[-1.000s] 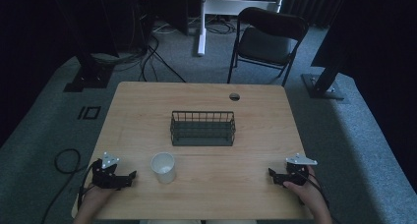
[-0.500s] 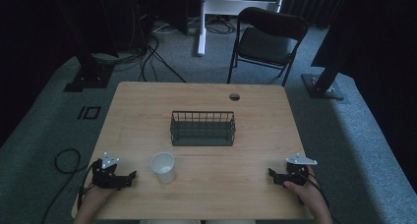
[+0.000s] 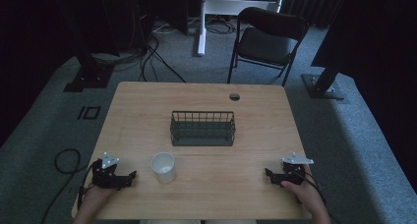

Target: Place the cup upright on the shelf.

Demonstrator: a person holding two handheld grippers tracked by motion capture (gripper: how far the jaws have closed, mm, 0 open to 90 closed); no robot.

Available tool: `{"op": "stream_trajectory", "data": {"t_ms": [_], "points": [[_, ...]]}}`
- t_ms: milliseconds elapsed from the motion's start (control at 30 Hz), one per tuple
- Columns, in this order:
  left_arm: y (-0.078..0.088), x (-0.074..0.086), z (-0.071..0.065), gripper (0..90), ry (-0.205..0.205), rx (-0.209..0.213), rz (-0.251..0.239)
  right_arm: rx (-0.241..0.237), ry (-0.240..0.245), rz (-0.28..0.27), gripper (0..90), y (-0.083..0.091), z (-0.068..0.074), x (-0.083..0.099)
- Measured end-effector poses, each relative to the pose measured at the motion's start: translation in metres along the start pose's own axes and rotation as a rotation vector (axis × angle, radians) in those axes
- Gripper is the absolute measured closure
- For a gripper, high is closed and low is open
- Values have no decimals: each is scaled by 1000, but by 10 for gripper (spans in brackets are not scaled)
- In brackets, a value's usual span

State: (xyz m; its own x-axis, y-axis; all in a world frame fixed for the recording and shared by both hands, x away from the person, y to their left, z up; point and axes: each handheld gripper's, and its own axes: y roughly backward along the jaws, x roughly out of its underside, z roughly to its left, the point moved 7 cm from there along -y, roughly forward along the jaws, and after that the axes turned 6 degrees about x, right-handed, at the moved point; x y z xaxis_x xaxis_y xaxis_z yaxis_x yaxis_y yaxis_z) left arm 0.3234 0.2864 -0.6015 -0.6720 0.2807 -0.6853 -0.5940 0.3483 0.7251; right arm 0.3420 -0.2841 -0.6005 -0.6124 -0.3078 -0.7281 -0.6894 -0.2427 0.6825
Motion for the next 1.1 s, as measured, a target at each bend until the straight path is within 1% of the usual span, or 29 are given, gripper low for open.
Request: {"op": "stream_trajectory", "data": {"t_ms": [67,133,200,333,400,467,500,533,567,600,667,900,1000,1033,1100], "points": [[0,0,0,1,0,0,0,-1,-6,-3,129,-1,1,-2],[0,0,0,1,0,0,0,5,-1,-9,129,-1,2,-5],[0,0,0,1,0,0,0,-10,-7,-19,129,0,4,-8],[0,0,0,2,0,0,0,-17,-1,-33,129,3,7,-14],[0,0,0,1,0,0,0,-34,8,-49,128,6,12,-21],[0,0,0,1,0,0,0,-34,8,-49,128,6,12,-21],[0,0,0,1,0,0,0,-48,20,-67,128,10,15,-28],[0,0,0,1,-1,0,0,-48,20,-67,128,10,15,-28],[0,0,0,1,0,0,0,-55,25,-80,128,12,17,-33],[0,0,0,1,0,0,0,-55,25,-80,128,12,17,-33],[0,0,0,1,0,0,0,-66,30,-95,128,14,21,-39],[0,0,0,1,0,0,0,-92,47,-125,128,17,30,-49],[0,0,0,2,0,0,0,-112,60,-140,128,20,36,-55],[0,0,0,2,0,0,0,-112,60,-140,128,20,36,-55],[0,0,0,1,0,0,0,-129,62,-149,128,20,41,-58]]}}
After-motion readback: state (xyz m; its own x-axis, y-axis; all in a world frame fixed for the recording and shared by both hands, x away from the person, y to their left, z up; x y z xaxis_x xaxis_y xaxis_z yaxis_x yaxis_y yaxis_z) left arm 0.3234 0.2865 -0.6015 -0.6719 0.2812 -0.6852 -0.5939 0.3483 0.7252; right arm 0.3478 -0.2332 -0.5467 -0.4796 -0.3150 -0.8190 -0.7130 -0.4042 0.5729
